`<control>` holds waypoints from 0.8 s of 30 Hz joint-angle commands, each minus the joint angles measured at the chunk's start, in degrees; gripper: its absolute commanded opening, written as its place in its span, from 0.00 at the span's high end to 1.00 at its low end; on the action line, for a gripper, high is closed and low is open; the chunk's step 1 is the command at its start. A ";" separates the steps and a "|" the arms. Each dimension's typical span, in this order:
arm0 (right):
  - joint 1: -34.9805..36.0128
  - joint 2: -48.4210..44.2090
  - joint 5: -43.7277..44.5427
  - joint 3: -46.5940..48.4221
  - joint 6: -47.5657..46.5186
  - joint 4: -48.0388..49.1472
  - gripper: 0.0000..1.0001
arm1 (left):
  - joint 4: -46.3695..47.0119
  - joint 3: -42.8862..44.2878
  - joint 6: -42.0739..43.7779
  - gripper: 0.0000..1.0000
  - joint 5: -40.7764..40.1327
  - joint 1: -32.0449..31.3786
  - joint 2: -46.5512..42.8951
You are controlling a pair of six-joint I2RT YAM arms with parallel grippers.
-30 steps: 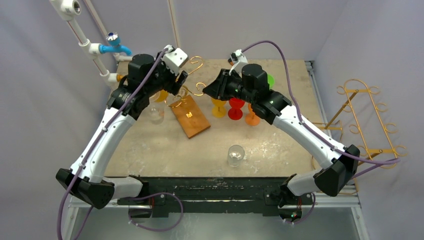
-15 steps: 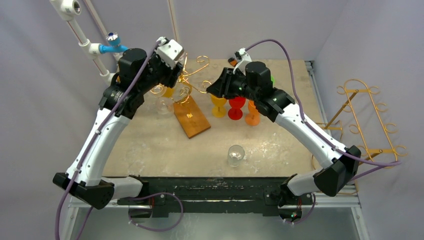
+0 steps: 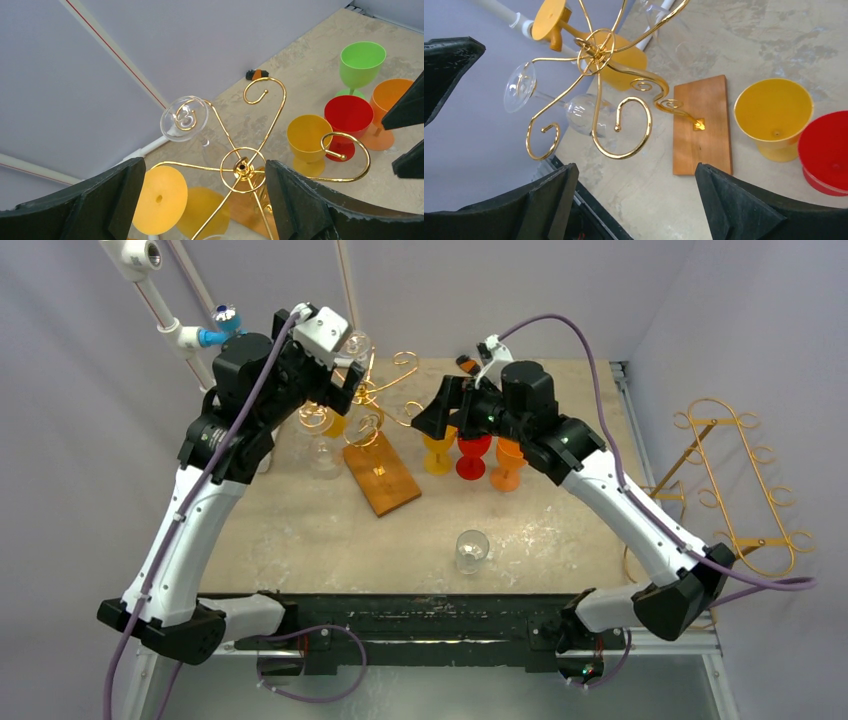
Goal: Place the wine glass upside down on the wine glass rack
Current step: Adjust the wine rack at the center of the board.
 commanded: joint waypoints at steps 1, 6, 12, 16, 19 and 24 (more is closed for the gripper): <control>-2.27 -5.56 2.47 -0.10 -2.53 -2.59 0.01 | -1.93 1.88 -0.73 0.02 -2.82 0.33 -2.55; -3.42 -9.11 12.87 -2.79 -2.87 -10.74 0.01 | -3.18 1.95 -1.38 0.00 -2.83 0.33 -3.64; -3.29 -13.85 13.53 -12.19 -2.66 -16.02 0.12 | -7.12 2.80 -2.78 0.00 -5.02 0.33 -4.11; -3.10 -16.07 13.22 -17.19 -1.71 -20.51 0.21 | -9.60 2.43 -2.23 0.00 -5.19 0.33 -5.29; -2.94 -18.78 11.75 -21.38 -1.19 -21.71 0.26 | -10.15 1.49 -1.58 0.00 -5.54 0.33 -6.62; 1.58 -18.89 13.55 -27.23 2.01 -23.29 0.35 | -10.70 1.14 -1.41 0.03 -4.83 0.33 -7.50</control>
